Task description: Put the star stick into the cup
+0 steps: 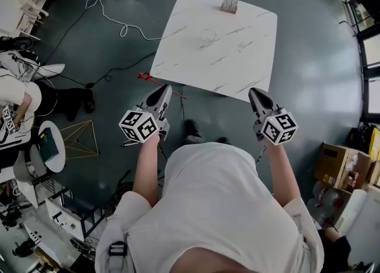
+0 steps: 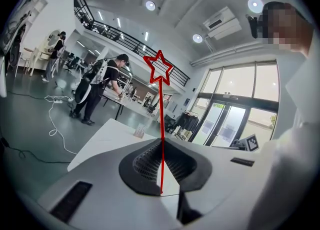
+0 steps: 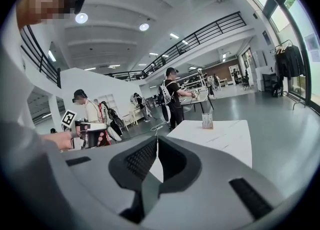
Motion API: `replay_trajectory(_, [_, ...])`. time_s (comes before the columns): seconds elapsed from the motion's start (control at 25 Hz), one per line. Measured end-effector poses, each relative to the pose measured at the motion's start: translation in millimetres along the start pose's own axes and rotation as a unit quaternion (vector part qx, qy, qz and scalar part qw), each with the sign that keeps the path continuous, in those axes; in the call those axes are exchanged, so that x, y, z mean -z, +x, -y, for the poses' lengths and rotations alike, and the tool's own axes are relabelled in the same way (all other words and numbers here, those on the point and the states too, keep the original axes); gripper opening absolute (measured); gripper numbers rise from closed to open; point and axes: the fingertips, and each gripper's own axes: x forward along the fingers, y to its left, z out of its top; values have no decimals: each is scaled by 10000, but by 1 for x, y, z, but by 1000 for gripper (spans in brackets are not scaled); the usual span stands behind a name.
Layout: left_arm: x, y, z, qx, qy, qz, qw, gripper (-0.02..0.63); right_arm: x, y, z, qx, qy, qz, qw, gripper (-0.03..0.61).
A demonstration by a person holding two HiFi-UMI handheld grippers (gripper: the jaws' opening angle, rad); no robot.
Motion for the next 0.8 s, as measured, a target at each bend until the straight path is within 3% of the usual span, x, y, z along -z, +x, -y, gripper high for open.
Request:
replay_trajectory(0.32, [-16,8,-37,325,81,-176,9993,20,5,26,-14,377,50,-64,9993,26])
replay_trajectory(0.8, [-18,25,-59,392,-51,-232,9989,20,5,35,-6,558,60,-167,9983,28])
